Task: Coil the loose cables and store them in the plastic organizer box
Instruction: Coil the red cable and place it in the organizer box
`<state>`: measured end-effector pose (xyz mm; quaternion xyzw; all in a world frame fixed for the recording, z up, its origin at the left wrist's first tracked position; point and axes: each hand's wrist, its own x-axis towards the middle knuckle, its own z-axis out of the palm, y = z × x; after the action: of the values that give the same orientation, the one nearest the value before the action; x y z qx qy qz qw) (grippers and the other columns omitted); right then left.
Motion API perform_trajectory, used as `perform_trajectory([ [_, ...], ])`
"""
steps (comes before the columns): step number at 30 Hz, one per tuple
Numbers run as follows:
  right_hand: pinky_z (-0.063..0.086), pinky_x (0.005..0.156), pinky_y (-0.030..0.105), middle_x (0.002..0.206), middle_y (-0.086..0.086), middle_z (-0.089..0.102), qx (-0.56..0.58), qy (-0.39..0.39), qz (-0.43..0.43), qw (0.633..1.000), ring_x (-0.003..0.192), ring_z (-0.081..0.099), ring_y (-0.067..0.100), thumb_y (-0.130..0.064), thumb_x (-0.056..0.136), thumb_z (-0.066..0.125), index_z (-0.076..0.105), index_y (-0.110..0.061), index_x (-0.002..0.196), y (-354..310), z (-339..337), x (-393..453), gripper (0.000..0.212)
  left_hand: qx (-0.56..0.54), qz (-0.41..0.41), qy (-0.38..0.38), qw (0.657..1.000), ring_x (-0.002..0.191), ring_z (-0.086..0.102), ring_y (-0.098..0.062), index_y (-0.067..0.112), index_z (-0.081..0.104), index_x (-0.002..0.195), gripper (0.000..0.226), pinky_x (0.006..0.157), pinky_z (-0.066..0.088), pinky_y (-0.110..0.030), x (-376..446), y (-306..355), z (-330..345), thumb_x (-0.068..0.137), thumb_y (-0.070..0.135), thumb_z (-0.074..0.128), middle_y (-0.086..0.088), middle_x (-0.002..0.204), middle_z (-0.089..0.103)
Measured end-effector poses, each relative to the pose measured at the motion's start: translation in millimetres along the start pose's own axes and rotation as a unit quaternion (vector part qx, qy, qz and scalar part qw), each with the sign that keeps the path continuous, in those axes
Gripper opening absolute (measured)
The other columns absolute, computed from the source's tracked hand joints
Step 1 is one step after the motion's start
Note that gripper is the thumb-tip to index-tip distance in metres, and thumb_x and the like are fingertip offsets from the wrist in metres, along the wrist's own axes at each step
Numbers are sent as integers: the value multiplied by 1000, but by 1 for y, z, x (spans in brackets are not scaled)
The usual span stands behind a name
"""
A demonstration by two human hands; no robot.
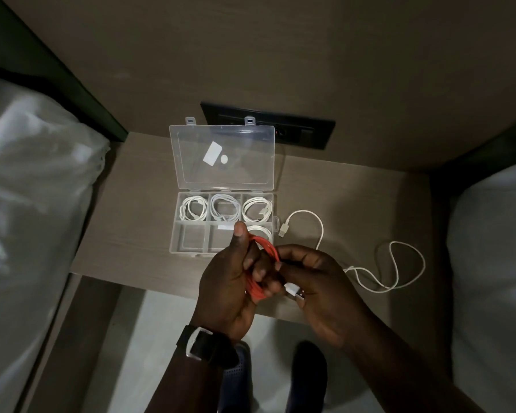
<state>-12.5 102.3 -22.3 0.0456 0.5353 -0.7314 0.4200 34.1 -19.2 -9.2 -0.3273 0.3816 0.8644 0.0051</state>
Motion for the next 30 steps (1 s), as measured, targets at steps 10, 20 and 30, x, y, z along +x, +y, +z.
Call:
perform_trajectory([
  [10,48,90,43,113,26,70,19,55,-34,998,100,64,31,2,86,63,69,0,111,5,20,40,26,182,119,140,966,80,62,-17,15,69,89,38,83,49,-36,12,-4,-49,99,41,44,-3,79,67],
  [20,51,69,25,80,1,74,-171,98,-96,976,79,65,13,5,82,67,77,-8,98,25,44,131,22,373,159,213,889,70,55,-19,16,63,76,31,71,43,-37,61,-3,-112,91,35,43,-1,68,59],
  [30,57,80,44,94,5,79,-398,127,-141,897,91,72,22,-6,80,66,78,-16,99,76,65,157,24,296,81,261,915,68,65,-23,20,78,76,21,72,56,-43,85,21,-152,74,15,57,-6,67,72],
])
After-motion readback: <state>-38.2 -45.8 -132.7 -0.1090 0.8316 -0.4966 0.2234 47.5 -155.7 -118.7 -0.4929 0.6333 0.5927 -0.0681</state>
